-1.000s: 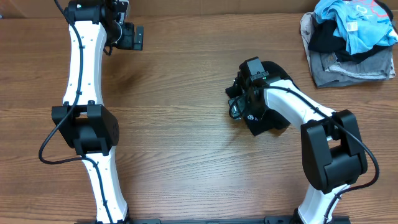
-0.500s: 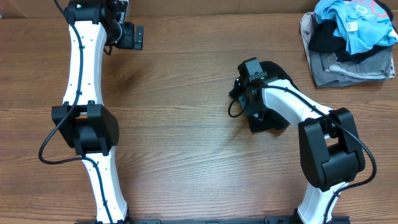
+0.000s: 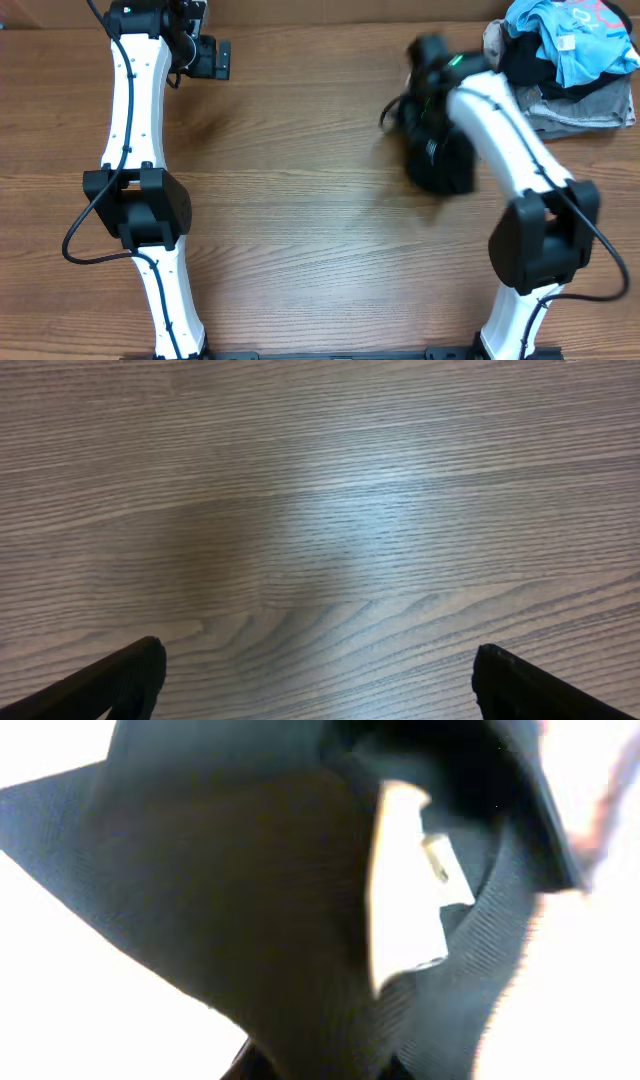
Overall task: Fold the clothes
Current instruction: 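Carry the shirt with the right gripper toward the clothes stack, then lower the shirt onto the clothes stack and open the right gripper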
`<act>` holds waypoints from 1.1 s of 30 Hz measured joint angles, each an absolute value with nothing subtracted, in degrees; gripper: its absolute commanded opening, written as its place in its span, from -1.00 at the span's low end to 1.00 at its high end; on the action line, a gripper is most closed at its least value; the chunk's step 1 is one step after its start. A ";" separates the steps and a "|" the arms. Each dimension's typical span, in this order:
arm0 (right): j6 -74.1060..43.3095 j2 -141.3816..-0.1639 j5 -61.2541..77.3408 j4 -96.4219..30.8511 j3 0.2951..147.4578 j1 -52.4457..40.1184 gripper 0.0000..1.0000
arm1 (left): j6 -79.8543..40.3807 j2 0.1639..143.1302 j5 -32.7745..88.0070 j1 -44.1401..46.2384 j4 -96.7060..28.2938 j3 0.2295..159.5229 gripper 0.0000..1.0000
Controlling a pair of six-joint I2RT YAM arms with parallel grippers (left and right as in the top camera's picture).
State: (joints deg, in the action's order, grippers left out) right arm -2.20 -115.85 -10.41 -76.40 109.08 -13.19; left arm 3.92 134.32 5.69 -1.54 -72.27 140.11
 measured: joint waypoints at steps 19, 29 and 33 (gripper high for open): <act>11.84 -112.44 -17.28 -63.81 136.03 11.57 -0.92 | 3.92 134.32 5.69 -1.54 -69.14 140.11 1.00; 26.81 -117.67 -18.50 -48.95 136.11 18.33 -0.92 | 3.92 134.32 5.72 -1.54 -66.00 140.11 1.00; 29.82 -122.74 -18.79 -45.95 136.11 18.33 -0.92 | 3.92 134.32 5.72 -1.54 -64.84 140.11 1.00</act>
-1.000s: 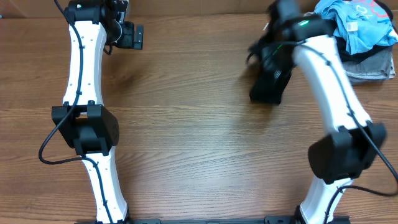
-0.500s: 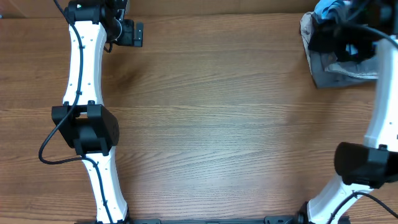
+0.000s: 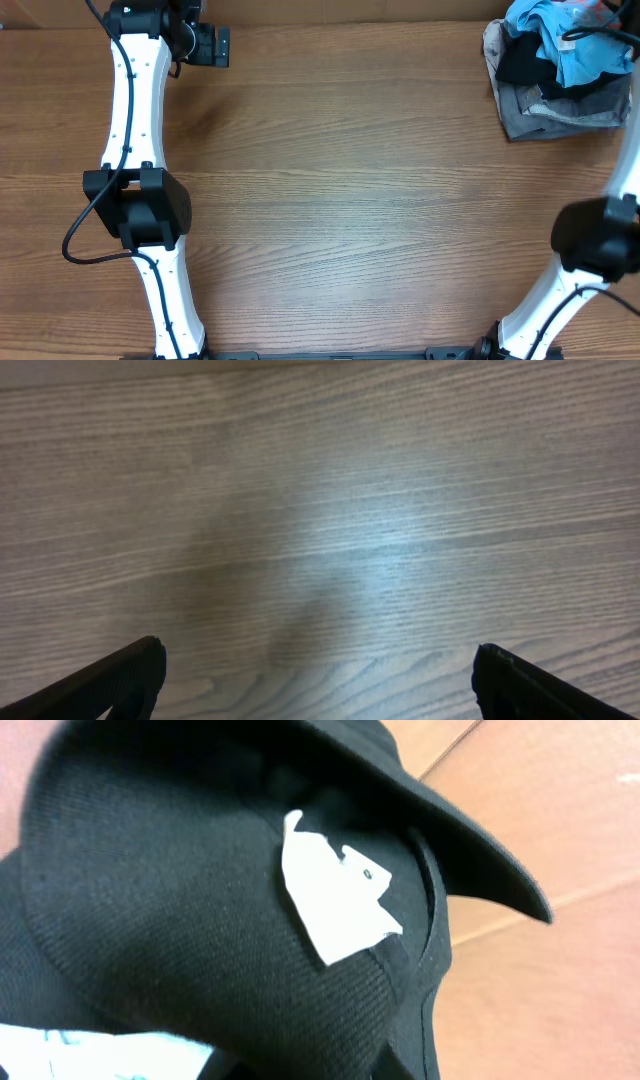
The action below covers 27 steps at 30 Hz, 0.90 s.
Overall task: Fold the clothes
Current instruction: 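Lower the shirt onto the clothes stack and open the right gripper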
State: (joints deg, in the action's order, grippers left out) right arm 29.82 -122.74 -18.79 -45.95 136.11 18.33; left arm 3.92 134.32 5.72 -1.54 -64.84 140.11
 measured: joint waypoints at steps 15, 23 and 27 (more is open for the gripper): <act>30.85 -134.06 -16.64 -52.95 136.11 9.06 -0.61 | 3.92 134.32 5.72 -1.54 -64.25 140.11 1.00; 24.49 -134.06 -15.20 -54.63 136.27 6.39 1.00 | 3.92 134.32 5.72 -1.54 -64.23 140.11 1.00; 20.84 -134.06 -14.94 -56.40 137.12 6.83 1.00 | 3.92 134.32 5.72 -1.54 -64.27 140.11 1.00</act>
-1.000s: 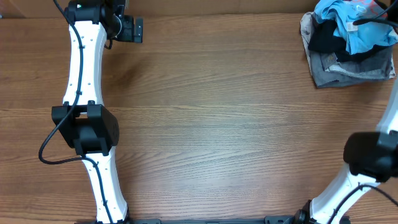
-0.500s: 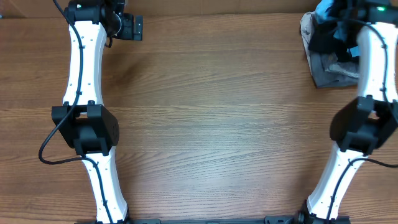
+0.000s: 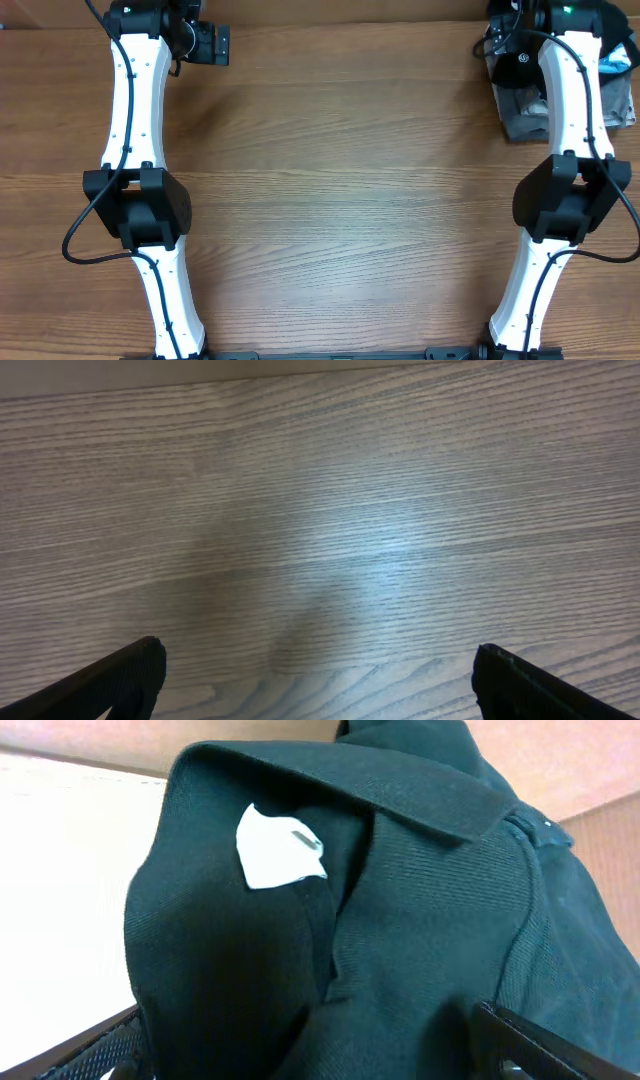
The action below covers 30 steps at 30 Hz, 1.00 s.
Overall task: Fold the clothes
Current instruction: 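Lower the shirt onto the clothes stack and open the right gripper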
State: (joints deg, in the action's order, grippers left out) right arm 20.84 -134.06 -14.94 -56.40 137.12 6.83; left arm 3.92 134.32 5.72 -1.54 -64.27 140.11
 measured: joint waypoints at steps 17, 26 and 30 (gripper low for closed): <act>10.90 -129.84 -3.97 -47.99 141.69 12.73 -0.81 | 3.92 134.32 5.72 -1.54 -63.70 140.11 1.00; 6.83 -141.34 4.47 -51.51 141.69 20.80 -0.81 | 3.92 134.32 5.72 -1.54 -63.35 140.11 1.00; 5.69 -147.61 6.52 -55.61 141.84 22.70 -0.88 | 3.92 134.32 5.72 -1.54 -63.35 140.11 1.00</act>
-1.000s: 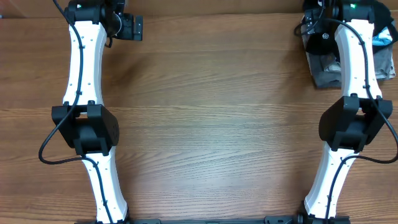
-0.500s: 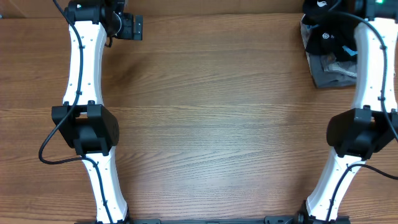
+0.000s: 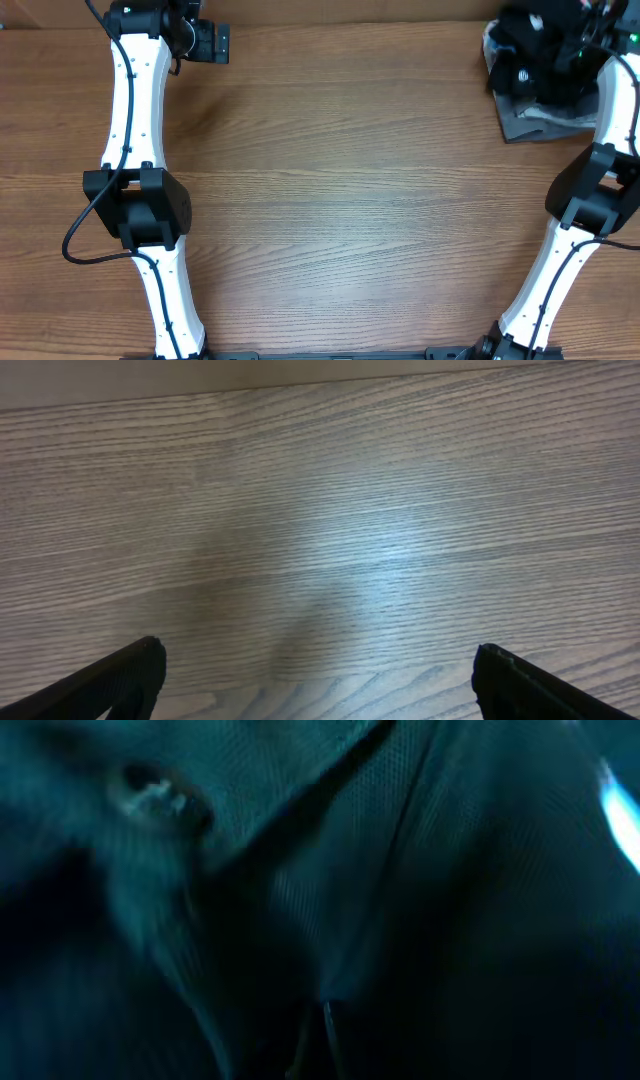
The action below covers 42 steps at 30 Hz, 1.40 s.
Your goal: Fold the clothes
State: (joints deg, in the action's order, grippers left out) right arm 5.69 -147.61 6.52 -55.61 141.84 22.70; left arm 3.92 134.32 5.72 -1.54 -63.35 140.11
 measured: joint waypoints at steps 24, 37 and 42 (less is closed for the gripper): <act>1.32 -145.29 16.53 -80.07 164.03 27.22 1.00 | 3.92 134.32 5.72 -1.54 -63.11 140.11 1.00; 1.26 -109.84 30.09 -95.29 178.93 20.82 1.00 | 3.92 134.32 5.72 -1.54 -62.96 140.11 1.00; 1.26 -105.95 34.92 -95.53 178.98 17.89 1.00 | 3.92 134.32 5.72 -1.54 -62.98 140.11 1.00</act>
State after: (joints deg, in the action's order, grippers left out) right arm 1.26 -105.95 34.92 -95.53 178.98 17.89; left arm 3.92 134.32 5.72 -1.54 -62.98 140.11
